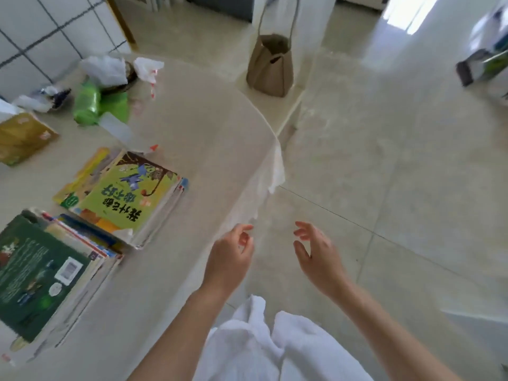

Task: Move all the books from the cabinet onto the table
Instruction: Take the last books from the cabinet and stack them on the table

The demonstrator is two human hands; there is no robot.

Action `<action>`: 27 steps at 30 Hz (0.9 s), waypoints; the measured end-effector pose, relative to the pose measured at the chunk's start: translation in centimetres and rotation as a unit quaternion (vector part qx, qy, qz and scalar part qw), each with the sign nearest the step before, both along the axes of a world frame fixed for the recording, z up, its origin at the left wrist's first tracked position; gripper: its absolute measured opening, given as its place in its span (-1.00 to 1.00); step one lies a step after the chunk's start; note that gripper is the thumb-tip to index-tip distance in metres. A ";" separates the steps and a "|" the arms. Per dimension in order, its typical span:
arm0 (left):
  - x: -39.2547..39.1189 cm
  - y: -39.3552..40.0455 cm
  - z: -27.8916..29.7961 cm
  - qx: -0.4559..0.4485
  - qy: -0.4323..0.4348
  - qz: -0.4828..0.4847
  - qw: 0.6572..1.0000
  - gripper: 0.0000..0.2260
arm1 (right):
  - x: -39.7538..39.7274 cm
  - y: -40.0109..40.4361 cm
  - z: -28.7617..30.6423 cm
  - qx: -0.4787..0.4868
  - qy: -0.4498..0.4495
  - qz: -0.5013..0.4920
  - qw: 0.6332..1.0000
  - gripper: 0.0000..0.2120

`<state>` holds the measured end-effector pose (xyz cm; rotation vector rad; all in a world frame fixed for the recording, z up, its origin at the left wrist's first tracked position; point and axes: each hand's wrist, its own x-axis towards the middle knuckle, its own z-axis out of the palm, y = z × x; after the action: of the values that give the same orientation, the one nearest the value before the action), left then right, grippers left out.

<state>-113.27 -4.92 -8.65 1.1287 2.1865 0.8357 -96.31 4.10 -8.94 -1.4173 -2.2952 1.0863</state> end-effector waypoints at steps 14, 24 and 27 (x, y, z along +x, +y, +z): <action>25.2 6.9 -0.2 0.038 0.007 -0.334 0.942 -0.79 | 28.1 -7.6 1.0 0.003 0.011 -0.340 0.941 -0.64; 49.5 2.0 -1.8 0.006 -0.056 -0.486 0.872 -0.81 | 49.4 -17.9 1.3 -0.008 -0.003 -0.501 0.865 -0.65; 55.7 1.1 -2.1 -0.010 -0.081 -0.534 0.842 -0.81 | 54.4 -20.3 1.6 -0.007 -0.014 -0.536 0.844 -0.64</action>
<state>-57.55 -3.79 -10.74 1.8633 1.0836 0.3514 -41.94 -16.18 -7.31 -2.2350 -1.0750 0.6673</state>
